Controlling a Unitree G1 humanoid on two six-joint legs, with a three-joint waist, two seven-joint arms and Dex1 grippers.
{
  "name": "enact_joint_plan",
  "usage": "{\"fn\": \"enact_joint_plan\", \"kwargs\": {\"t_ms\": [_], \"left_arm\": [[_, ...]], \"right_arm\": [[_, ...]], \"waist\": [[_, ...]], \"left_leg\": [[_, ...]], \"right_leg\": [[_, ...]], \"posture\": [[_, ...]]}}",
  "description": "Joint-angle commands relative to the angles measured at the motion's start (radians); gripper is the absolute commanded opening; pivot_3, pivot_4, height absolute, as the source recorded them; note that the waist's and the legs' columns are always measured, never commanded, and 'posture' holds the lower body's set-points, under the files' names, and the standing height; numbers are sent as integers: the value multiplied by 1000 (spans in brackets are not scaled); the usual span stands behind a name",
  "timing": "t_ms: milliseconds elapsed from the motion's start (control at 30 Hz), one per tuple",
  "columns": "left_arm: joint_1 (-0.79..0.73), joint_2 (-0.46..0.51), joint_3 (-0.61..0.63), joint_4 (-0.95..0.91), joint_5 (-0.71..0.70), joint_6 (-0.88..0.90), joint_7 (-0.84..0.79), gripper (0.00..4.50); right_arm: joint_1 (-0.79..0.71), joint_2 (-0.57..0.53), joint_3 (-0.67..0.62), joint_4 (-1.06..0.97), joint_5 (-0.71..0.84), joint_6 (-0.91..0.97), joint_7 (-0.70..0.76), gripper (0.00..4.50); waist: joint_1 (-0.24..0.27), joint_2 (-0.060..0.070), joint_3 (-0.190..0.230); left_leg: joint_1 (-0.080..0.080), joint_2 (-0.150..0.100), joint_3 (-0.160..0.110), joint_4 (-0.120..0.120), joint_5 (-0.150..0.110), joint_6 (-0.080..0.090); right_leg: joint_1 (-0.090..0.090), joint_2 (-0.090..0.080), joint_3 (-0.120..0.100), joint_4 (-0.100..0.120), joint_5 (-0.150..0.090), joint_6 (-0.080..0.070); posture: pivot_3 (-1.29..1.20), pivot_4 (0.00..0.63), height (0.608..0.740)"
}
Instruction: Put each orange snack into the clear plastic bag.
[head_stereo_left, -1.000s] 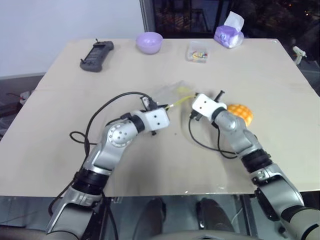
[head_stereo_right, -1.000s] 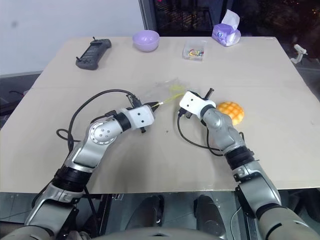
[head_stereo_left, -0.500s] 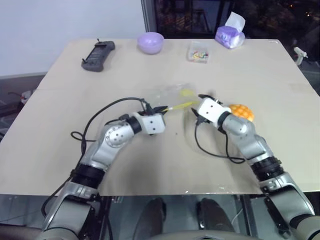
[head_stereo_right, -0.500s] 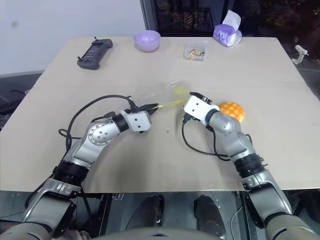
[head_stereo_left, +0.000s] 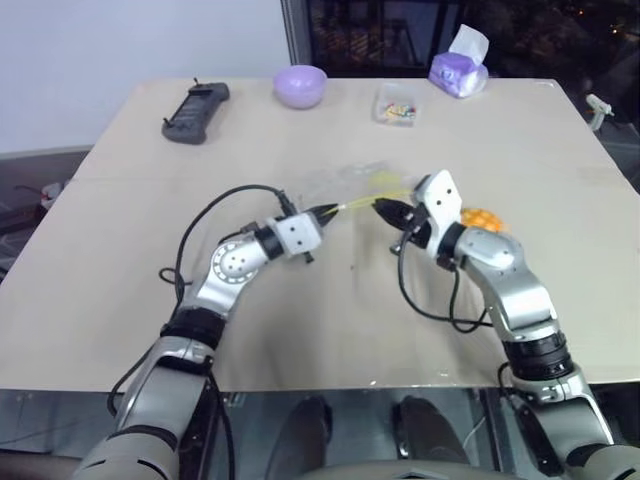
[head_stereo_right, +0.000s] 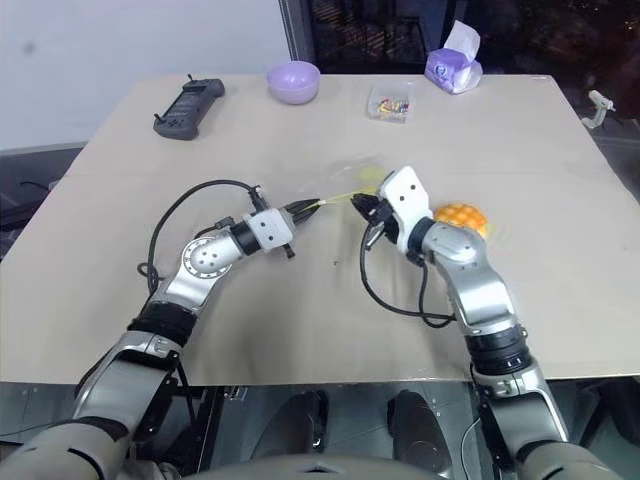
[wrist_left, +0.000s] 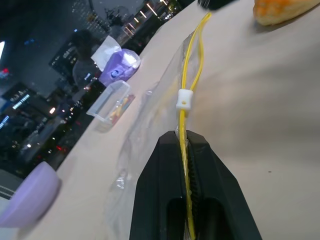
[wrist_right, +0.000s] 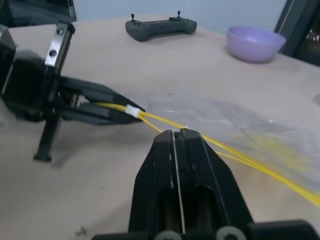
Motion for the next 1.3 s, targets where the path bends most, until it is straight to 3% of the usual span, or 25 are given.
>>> {"fn": "enact_joint_plan", "kwargs": {"t_ms": [33,433,600,667,767,833,967,1300], "left_arm": [[-25,-8,19,-10,-30,-31,-11,0],[-10,-8,13,-45,-45,-60,-42,0],[-2,-18,11,-80,-74,-54,-79,0],[-2,-17,9,-85,-74,-50,-89,0],[1,-15,5,-90,-66,-52,-98,0],[2,-15,6,-95,-52,-47,-89,0],[-5,-15,12,-92,15,-25,-24,0],[12,-58,-9,-131,164,38,129,0]], "right_arm": [[-36,26,-29,21,21,16,-53,27],[-86,40,-29,118,21,1,-97,27],[-129,-17,65,241,-145,-152,-161,27],[-145,-43,100,296,-207,-232,-181,1123],[-172,-97,169,365,-329,-355,-214,2235],[-187,-138,218,404,-410,-429,-225,2617],[-201,-173,255,436,-477,-518,-231,4470],[-204,-180,253,447,-560,-598,-228,4470]], "waist": [[-1,0,0],[-2,0,0],[-3,0,0],[-3,0,0],[-3,0,0],[-3,0,0],[-5,0,0],[-2,0,0]], "left_leg": [[0,0,0,0,0,0],[0,0,0,0,0,0],[0,0,0,0,0,0],[0,0,0,0,0,0],[0,0,0,0,0,0],[0,0,0,0,0,0],[0,0,0,0,0,0],[0,0,0,0,0,0]], "right_leg": [[0,0,0,0,0,0],[0,0,0,0,0,0],[0,0,0,0,0,0],[0,0,0,0,0,0],[0,0,0,0,0,0],[0,0,0,0,0,0],[0,0,0,0,0,0],[0,0,0,0,0,0]], "posture": [[0,150,740],[0,150,740],[0,150,740],[0,150,740],[0,150,740],[0,150,740],[0,150,740],[0,150,740]]}}
